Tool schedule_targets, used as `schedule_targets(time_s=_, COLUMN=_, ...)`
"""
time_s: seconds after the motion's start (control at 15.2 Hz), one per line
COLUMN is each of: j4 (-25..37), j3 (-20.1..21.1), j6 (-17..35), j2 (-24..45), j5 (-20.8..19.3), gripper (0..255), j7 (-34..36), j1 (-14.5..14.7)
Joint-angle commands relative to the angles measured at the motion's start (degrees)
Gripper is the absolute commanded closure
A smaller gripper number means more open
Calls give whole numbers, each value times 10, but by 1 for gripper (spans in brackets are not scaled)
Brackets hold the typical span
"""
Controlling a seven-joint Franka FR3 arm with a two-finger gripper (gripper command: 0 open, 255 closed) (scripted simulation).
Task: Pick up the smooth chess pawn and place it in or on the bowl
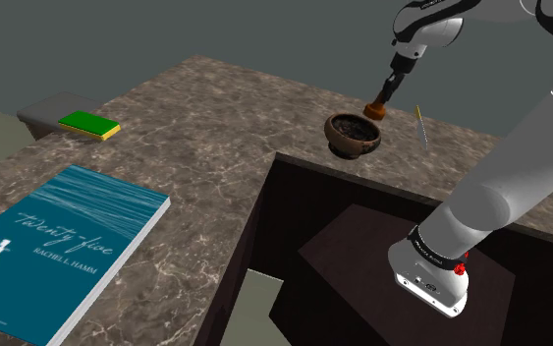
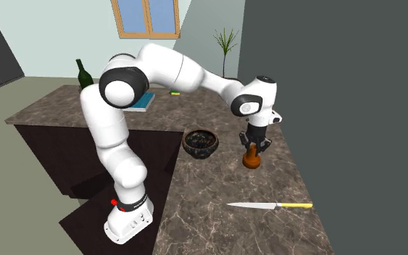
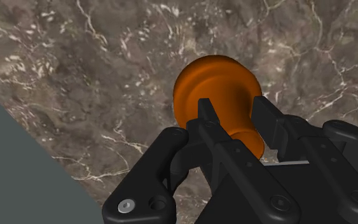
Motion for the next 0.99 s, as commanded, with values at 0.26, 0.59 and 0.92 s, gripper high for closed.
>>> schedule_targets(time_s=0.26, j4=31, j3=2, j6=-46, j2=-17, j5=-10, gripper=255, j7=7, j1=2)
schedule_targets(time_s=0.59, j4=60, j3=4, j6=-84, j2=-28, j5=-15, gripper=255, j7=11, j1=3)
schedule_targets(time_s=0.92, j4=92, j3=5, j6=-122, j2=-35, j5=-18, gripper=255, j7=13, j1=3)
